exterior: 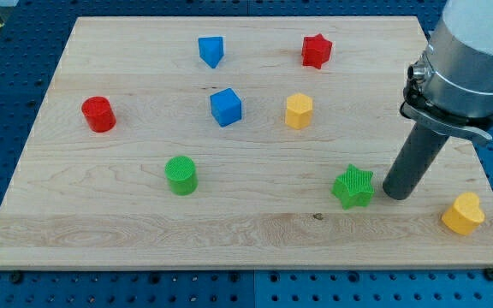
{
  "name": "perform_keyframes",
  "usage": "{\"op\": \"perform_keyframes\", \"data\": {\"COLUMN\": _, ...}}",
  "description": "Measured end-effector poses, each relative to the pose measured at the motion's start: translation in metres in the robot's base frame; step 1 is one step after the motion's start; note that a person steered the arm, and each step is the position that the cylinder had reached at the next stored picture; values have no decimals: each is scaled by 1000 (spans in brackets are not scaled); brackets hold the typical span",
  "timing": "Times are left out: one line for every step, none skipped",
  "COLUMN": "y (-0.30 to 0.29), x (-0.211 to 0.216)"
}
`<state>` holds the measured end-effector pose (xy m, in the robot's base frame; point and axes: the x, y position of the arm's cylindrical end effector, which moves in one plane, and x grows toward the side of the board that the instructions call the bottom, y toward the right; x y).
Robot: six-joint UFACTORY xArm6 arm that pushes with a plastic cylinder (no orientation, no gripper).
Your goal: Move arm to the right of blue cube
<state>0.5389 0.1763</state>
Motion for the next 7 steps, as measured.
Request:
{"op": "perform_keyframes", "data": {"y": -18, "x": 11}}
{"op": "perform_keyframes", "data": {"y": -55, "x": 7}}
{"op": "perform_keyframes", "data": {"y": -57, "x": 4}}
{"op": "perform_keyframes", "data": {"y": -57, "x": -16}}
{"op": "perform_keyframes", "data": {"y": -76, "x": -28}}
{"op": "perform_keyframes", "data": {"y": -92, "x": -32}}
{"op": "perform_keyframes", "data": {"y": -106, "x": -32}}
